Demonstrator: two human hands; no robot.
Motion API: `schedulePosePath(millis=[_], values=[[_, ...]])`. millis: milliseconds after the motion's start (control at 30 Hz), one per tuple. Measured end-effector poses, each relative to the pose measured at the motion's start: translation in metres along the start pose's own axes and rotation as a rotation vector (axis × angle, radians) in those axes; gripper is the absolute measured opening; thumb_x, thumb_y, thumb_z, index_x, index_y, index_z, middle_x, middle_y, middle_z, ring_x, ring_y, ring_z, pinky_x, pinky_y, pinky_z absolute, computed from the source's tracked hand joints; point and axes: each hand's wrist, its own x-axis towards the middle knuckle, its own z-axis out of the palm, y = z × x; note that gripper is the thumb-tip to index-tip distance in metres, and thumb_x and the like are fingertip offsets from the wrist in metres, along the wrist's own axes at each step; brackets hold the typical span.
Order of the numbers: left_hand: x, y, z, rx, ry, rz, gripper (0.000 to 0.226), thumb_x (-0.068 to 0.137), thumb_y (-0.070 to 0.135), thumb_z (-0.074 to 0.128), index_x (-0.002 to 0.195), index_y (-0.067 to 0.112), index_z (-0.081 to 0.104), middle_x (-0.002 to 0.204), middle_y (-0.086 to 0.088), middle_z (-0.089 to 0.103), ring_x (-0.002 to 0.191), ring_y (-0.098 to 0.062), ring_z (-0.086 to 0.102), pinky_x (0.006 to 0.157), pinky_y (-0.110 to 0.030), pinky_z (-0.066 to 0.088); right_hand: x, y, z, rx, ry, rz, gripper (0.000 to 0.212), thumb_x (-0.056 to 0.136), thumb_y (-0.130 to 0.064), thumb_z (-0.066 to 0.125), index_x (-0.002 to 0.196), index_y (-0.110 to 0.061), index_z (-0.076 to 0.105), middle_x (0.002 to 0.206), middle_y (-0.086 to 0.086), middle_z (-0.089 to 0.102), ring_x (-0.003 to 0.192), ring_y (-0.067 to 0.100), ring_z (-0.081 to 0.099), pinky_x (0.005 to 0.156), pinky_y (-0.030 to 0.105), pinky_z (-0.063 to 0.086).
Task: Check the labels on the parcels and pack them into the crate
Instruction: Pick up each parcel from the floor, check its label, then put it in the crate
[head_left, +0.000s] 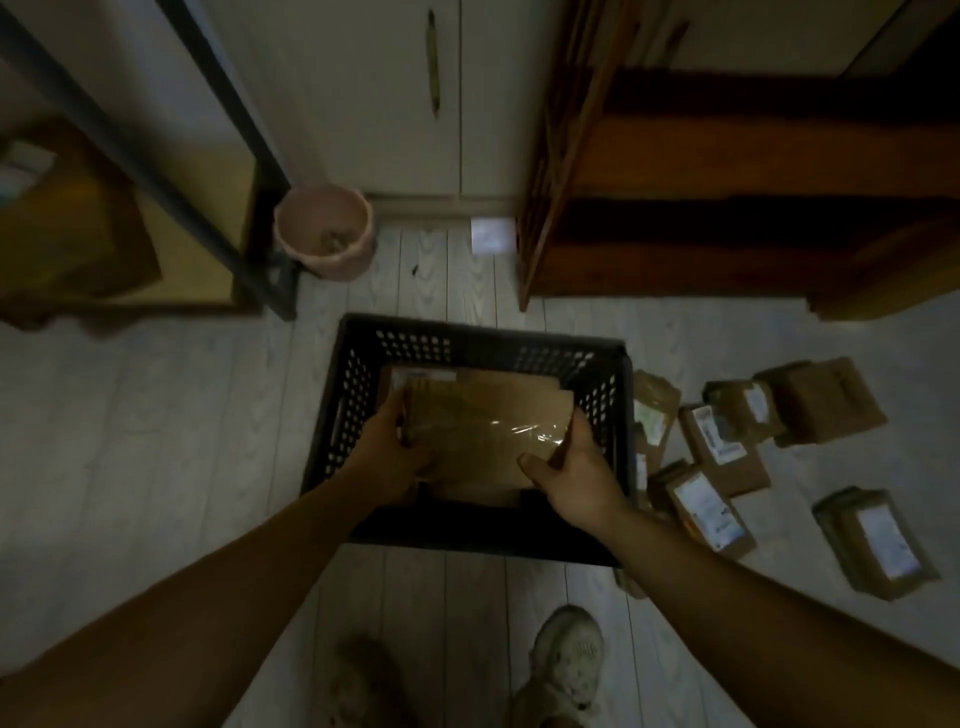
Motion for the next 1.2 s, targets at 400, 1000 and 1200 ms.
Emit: schedulePosePath(millis=[400,1000,1200], values=[[0.137,-0.195,0.098,0.219,-0.180,-0.231,0.081,0.084,0.024,0.067,0.148,0.017,0.018,0.142,-0.007,0.036,0.129,-0.029,0.038,0.107,-0.049,0.034,0.133,0.203,0.103,-0.095,-0.108,0.265,0.080,0.086,-0.020,0.063,0.147,-0.011,0.012,0.141,0.014,0.042,0.122,0.028,0.047,0.103,0.030,0.037],[-0.020,0.015,0.010,0.106,-0.171,-0.149,0.050,0.090,0.003,0.057,0.136,0.009,0.040,0.108,0.004,0.059,0.079,0.011,0.057,0.066,-0.001,0.044,0.008,0.007,-0.038,0.087,-0.241,0.229,0.034,0.083,-0.030,0.068,0.116,-0.025,0.060,0.103,-0.004,0.066,0.090,0.009,0.062,0.066,0.016,0.046],[-0.142,0.146,-0.013,0.166,-0.166,-0.062,0.047,0.092,0.008,0.056,0.135,0.017,0.041,0.108,0.010,0.053,0.097,-0.003,0.053,0.085,-0.012,0.043,-0.108,-0.090,-0.125,-0.141,-0.202,0.118,0.019,0.086,-0.033,0.062,0.103,-0.033,0.054,0.105,-0.002,0.063,0.091,0.014,0.060,0.080,0.029,0.051]])
